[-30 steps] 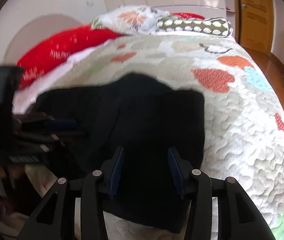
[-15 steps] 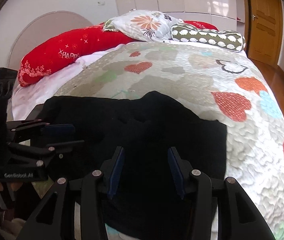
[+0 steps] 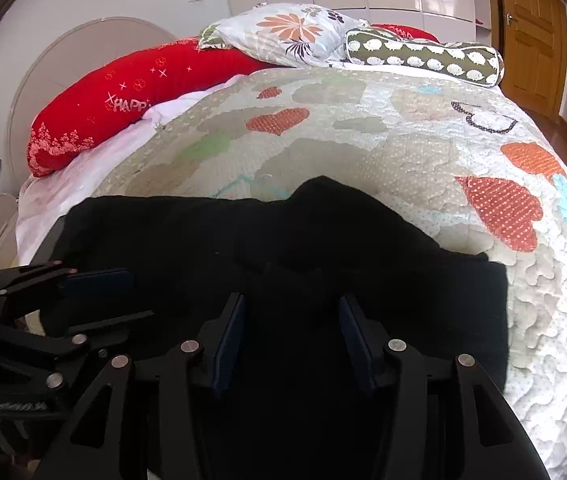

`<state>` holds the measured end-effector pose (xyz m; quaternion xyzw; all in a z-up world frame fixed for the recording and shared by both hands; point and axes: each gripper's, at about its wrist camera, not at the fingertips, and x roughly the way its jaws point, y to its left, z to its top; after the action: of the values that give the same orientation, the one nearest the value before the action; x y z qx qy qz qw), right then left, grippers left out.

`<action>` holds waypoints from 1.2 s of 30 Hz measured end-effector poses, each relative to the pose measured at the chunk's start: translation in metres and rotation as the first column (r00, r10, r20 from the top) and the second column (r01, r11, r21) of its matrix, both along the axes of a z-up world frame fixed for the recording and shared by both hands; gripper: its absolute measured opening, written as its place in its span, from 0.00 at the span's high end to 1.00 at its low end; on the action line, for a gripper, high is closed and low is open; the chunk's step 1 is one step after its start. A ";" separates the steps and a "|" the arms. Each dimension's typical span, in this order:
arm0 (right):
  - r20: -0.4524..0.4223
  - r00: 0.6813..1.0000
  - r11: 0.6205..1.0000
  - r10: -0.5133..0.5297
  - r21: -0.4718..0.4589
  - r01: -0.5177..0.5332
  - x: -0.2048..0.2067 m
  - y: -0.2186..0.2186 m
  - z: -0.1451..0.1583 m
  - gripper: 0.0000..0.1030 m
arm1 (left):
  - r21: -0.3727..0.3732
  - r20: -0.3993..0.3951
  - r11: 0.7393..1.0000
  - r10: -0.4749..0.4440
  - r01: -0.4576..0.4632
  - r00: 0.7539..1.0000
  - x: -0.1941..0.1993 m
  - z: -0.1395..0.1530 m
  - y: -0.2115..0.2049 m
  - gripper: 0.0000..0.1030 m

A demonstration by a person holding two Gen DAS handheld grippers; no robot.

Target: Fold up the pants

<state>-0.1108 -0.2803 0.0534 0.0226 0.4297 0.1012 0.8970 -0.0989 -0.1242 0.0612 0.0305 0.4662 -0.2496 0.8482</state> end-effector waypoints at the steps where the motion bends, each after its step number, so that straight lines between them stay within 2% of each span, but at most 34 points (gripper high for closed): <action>1: 0.003 1.000 1.000 -0.001 -0.002 0.001 -0.004 -0.001 0.003 0.51 | -0.004 0.002 1.000 0.003 -0.003 1.000 -0.001 0.001 0.001 0.42; 5: 0.027 1.000 1.000 0.007 -0.020 -0.007 -0.026 -0.004 0.015 0.50 | -0.017 0.008 1.000 0.011 -0.011 1.000 -0.003 0.004 0.005 0.40; 10: 0.028 1.000 0.999 -0.013 -0.032 0.014 -0.049 -0.012 0.016 0.49 | -0.030 0.007 0.999 0.016 -0.015 1.000 -0.006 0.007 0.003 0.36; 13: 0.017 1.000 1.000 -0.013 -0.001 0.013 -0.059 -0.018 0.015 0.46 | -0.050 0.002 0.999 0.011 -0.011 1.000 -0.004 0.010 0.000 0.25; 18: -0.006 0.999 0.998 0.052 0.031 -0.052 -0.065 -0.008 0.005 0.46 | -0.059 -0.031 0.998 -0.005 0.003 1.000 0.003 0.005 -0.013 0.25; 19: -0.013 0.998 0.998 0.063 0.031 -0.063 -0.064 -0.005 0.003 0.48 | -0.061 -0.034 0.998 -0.009 0.007 0.999 0.004 0.004 -0.016 0.25; 22: -0.011 0.995 0.995 0.096 0.020 -0.096 -0.061 0.007 -0.003 0.67 | -0.042 -0.024 0.999 -0.014 0.013 1.000 0.006 0.001 -0.026 0.25; 25: 0.004 0.995 0.995 0.096 -0.007 -0.096 -0.059 0.010 -0.005 0.76 | -0.024 -0.015 1.000 -0.010 0.009 1.000 0.008 0.001 -0.028 0.25; 28: 0.008 0.996 0.994 0.088 0.070 -0.088 -0.061 -0.001 0.001 0.87 | -0.040 -0.018 0.999 0.007 -0.008 1.000 0.010 0.002 -0.019 0.25; 36: 0.049 0.993 0.979 0.111 0.165 -0.118 -0.063 0.001 0.022 0.89 | -0.097 -0.010 0.992 0.080 -0.081 0.997 0.016 0.016 0.008 0.25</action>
<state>-0.1739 -0.2794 0.0750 0.0711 0.4022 0.1887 0.8930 -0.0831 -0.1161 0.0767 -0.0307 0.4569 -0.2378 0.8566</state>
